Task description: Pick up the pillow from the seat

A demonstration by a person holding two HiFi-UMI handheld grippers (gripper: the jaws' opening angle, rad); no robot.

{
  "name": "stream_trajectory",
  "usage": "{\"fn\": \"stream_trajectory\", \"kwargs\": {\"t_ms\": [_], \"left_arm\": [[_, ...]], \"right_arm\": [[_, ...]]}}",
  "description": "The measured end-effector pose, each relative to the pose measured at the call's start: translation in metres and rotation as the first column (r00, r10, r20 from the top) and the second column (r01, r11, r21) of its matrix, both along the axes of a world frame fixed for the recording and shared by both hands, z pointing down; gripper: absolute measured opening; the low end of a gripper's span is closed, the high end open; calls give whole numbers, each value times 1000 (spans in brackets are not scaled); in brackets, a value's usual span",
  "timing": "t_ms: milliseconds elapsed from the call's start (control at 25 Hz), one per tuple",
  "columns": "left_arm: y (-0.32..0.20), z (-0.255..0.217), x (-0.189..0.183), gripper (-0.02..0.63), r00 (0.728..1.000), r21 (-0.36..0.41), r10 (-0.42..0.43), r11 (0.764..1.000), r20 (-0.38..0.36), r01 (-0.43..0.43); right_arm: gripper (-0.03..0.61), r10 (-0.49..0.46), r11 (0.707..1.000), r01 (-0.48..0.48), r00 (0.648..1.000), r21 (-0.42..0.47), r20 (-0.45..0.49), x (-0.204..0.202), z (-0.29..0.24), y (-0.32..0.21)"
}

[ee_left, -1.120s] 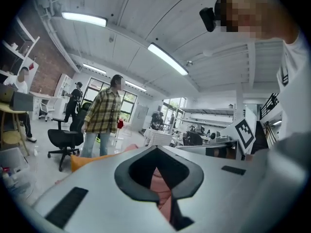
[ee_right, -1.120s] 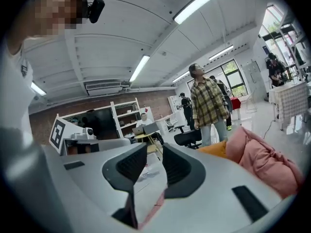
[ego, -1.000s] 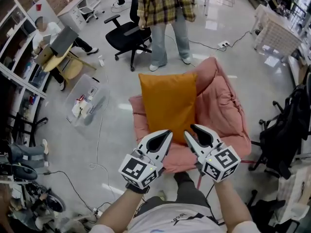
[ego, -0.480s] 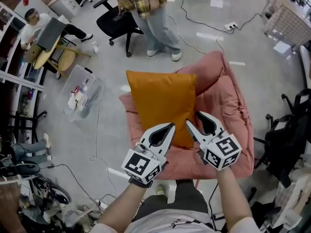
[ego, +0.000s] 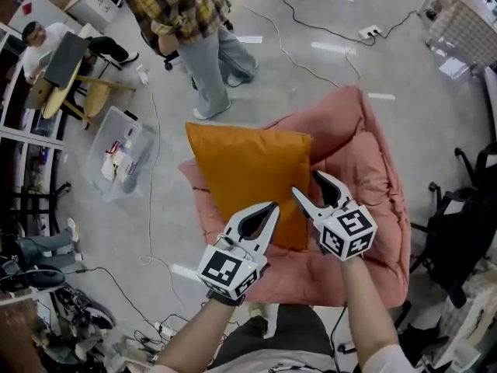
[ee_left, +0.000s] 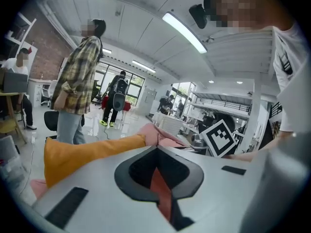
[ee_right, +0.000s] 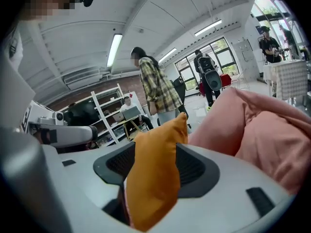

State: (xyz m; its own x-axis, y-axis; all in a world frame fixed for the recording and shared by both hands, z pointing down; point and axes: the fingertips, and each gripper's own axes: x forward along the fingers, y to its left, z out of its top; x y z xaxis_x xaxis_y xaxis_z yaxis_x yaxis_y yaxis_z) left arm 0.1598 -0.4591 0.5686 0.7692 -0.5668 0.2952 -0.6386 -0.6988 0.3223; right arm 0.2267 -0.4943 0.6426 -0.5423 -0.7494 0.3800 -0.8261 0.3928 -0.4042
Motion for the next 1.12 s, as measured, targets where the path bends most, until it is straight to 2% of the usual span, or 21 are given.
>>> {"fn": "stream_trajectory", "kwargs": {"t_ms": [280, 640, 760, 880, 1120], "left_arm": [[-21, 30, 5, 11, 1000, -39, -6, 999, -4, 5], [-30, 46, -10, 9, 1000, -70, -16, 997, 18, 17], [-29, 47, -10, 11, 999, -76, -23, 997, 23, 25], [-25, 46, -10, 11, 999, -73, -26, 997, 25, 28], [-16, 38, -12, 11, 999, -51, -40, 998, 32, 41]], "right_arm": [[308, -28, 999, 28, 1000, -37, -1, 1, 38, -36], [348, -117, 989, 125, 988, -81, 101, -13, 67, -63], [347, -180, 979, 189, 978, -77, 105, -19, 67, -62], [345, -207, 974, 213, 975, -79, 79, -19, 69, -56], [245, -241, 969, 242, 970, -43, 28, -28, 61, -40]]}}
